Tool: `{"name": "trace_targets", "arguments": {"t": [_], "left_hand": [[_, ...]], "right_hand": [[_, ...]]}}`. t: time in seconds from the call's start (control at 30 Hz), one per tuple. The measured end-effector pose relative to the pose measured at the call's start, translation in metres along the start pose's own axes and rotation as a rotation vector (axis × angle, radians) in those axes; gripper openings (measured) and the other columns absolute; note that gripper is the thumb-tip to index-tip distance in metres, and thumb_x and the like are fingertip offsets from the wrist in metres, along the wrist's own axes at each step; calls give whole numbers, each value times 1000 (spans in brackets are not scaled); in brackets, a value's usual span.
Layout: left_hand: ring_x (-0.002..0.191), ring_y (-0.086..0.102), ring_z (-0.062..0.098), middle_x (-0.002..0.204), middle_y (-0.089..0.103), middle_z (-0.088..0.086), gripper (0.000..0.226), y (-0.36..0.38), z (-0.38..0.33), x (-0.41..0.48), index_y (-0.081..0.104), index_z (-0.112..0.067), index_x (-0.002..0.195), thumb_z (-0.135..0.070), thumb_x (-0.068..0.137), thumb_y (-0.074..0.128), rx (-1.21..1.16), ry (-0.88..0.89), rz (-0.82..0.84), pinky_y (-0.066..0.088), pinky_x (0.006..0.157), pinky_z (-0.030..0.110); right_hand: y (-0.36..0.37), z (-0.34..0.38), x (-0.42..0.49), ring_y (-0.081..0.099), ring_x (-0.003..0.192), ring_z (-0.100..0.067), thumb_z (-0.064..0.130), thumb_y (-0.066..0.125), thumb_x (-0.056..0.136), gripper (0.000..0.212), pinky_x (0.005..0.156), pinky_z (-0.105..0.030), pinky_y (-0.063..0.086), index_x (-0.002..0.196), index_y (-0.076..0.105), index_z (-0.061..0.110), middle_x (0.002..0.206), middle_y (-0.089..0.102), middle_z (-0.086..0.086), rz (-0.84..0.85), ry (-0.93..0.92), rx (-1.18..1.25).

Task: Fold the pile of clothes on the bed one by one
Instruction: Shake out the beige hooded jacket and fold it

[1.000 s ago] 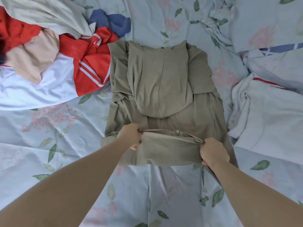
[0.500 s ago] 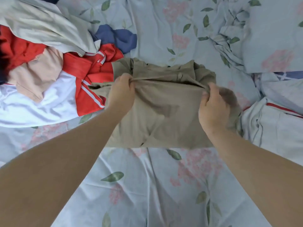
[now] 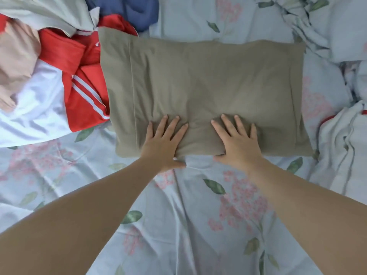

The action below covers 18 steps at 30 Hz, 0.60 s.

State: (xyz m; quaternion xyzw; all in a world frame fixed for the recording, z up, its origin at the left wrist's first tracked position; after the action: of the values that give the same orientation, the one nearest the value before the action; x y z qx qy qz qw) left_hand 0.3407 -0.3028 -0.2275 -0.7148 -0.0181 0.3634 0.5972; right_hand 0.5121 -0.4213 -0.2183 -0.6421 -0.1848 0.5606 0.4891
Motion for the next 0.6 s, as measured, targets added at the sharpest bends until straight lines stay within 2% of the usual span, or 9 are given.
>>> {"name": "trace_targets", "arguments": {"t": [0.1, 0.13, 0.2, 0.27, 0.33, 0.43, 0.6], "left_hand": [[143, 21, 36, 157, 23, 7, 90, 3, 4, 4, 20, -27, 150, -54, 76, 63, 17, 53, -127, 20, 110, 59], [142, 24, 36, 156, 26, 6, 84, 3, 4, 5, 25, -27, 149, -45, 78, 64, 26, 47, -147, 22, 110, 58], [146, 10, 31, 160, 12, 1, 72, 2, 3, 5, 13, -31, 151, -33, 91, 52, 13, 22, -135, 12, 115, 53], [147, 1, 26, 160, 3, -3, 63, -7, 3, 5, 6, -33, 151, -30, 98, 39, -24, -4, -101, 7, 117, 49], [147, 1, 22, 160, 4, -5, 60, -15, 2, -1, 7, -32, 151, -28, 99, 36, -31, 8, -60, 8, 117, 45], [147, 5, 18, 159, 8, -7, 59, -18, 0, -23, 7, -32, 151, -24, 100, 34, -14, 41, 13, 14, 117, 41], [147, 7, 16, 159, 7, -10, 54, 1, -23, -90, 4, -33, 151, -29, 103, 28, -23, 111, 213, 15, 118, 32]], "right_hand": [[3, -7, 9, -8, 147, -23, 47, 54, 89, 84, 114, -57, 5, 150, -3, 40, 160, -8, 9, -34, -25, -22], [3, -8, 10, -6, 147, -23, 39, 53, 92, 79, 114, -56, 5, 150, 0, 40, 160, -5, 9, -56, -30, -18], [3, -7, 10, -2, 148, -23, 26, 50, 96, 70, 115, -54, 6, 150, 9, 39, 160, 3, 9, -97, -21, 11], [0, -6, 10, 6, 147, -23, 21, 48, 97, 61, 115, -50, 9, 149, 20, 35, 159, 14, 8, -131, -19, 47], [-5, -5, 6, 16, 146, -23, 16, 45, 98, 54, 114, -44, 16, 147, 30, 31, 156, 25, 6, -154, -43, 63], [-8, -2, -17, 20, 145, -20, 8, 37, 97, 54, 112, -37, 20, 146, 31, 29, 155, 27, 8, -83, -63, 52], [29, 21, -92, 22, 144, -17, 12, 39, 96, 53, 109, -32, 23, 145, 32, 31, 154, 29, 11, 50, -63, 103]]}}
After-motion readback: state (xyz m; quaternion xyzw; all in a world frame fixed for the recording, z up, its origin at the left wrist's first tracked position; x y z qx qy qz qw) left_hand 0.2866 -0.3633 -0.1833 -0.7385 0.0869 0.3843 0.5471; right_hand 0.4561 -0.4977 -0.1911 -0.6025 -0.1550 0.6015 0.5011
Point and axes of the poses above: each hand's wrist, its own x-axis towards the middle knuckle, its own y-axis out of the palm, z = x × y, the point moved 2 cm from there along x, towards the middle knuckle
